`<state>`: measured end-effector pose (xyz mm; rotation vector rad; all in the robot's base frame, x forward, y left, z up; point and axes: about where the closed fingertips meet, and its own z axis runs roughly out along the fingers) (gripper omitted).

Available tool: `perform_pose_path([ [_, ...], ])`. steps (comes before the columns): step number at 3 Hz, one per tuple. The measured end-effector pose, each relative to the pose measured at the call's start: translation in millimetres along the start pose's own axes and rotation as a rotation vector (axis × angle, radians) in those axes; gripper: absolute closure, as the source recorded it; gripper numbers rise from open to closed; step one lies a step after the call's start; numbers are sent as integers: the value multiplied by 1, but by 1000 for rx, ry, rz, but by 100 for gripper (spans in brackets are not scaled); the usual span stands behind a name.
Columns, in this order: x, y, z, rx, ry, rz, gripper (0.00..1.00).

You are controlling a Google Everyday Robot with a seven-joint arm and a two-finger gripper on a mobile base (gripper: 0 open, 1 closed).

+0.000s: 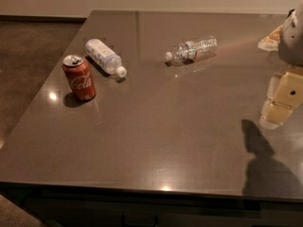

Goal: Move coke can near water bottle

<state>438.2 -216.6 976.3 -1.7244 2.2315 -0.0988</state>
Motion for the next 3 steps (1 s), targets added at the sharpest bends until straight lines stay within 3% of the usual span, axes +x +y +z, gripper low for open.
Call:
perform_pose_path([
  [1, 0, 0, 0, 2, -1, 0, 0],
  [2, -17, -6, -1, 10, -58, -33, 0],
  [3, -58, -11, 8, 12, -163, -97, 0],
])
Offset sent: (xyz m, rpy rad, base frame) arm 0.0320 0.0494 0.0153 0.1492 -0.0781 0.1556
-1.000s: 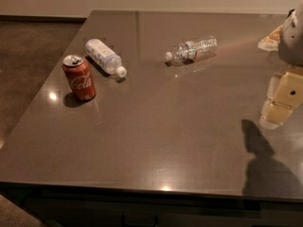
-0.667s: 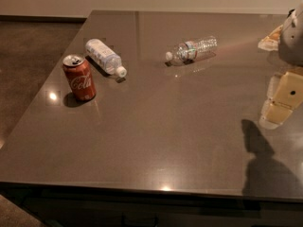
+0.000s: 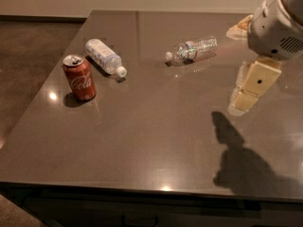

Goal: Move coke can near water bottle

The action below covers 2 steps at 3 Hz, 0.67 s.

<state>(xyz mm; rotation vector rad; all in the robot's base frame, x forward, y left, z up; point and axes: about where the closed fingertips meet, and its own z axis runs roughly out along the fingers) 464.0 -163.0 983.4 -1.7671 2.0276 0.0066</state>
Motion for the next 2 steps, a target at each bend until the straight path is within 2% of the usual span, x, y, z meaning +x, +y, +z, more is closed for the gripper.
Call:
perform_pose_path([
  [1, -45, -5, 19, 3, -82, -56, 0],
  [2, -91, -14, 43, 12, -145, -82, 0],
])
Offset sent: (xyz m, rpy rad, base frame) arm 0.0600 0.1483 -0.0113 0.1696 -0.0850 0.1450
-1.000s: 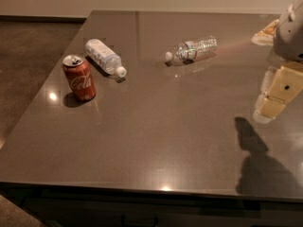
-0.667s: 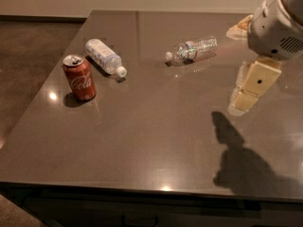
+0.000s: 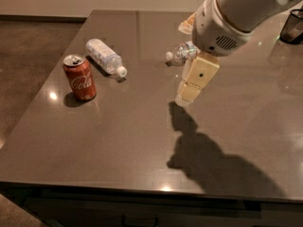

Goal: Move coke can near water bottle

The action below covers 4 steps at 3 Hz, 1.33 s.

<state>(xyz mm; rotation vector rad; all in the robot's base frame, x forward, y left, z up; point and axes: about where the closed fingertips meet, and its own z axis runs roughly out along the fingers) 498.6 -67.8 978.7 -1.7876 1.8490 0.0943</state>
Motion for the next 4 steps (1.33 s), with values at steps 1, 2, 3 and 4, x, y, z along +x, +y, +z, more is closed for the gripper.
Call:
perform_pose_path([
  [1, -44, -16, 34, -20, -51, -3, 0],
  [2, -68, -22, 56, -51, -77, 0, 0],
  [3, -96, -20, 80, -98, -109, 7, 0],
  [4, -120, -16, 104, -116, -128, 7, 0],
])
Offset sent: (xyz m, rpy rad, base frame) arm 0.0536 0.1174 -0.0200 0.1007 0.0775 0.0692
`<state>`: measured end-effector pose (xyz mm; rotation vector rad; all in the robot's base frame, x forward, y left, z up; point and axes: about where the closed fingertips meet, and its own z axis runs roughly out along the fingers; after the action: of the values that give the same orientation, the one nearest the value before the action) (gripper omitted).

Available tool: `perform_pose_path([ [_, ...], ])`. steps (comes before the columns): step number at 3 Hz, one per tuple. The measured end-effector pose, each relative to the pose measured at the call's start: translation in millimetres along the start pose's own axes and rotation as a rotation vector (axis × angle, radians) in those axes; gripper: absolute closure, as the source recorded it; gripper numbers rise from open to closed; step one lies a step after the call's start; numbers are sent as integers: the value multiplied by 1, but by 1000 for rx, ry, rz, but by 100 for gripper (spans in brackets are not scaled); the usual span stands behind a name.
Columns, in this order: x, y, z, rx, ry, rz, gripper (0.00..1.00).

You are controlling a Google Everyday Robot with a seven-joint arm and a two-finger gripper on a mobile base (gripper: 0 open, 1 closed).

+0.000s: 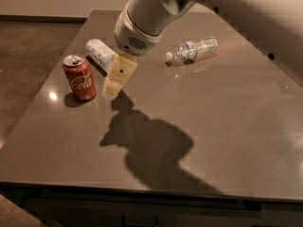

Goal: Move coke can near water bottle

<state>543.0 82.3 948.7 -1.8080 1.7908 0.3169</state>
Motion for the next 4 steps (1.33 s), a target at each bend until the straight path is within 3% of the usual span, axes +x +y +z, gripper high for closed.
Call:
perform_pose_path([
  [1, -22, -5, 34, 8, -14, 19, 0],
  [4, -58, -18, 84, -15, -34, 113, 0],
])
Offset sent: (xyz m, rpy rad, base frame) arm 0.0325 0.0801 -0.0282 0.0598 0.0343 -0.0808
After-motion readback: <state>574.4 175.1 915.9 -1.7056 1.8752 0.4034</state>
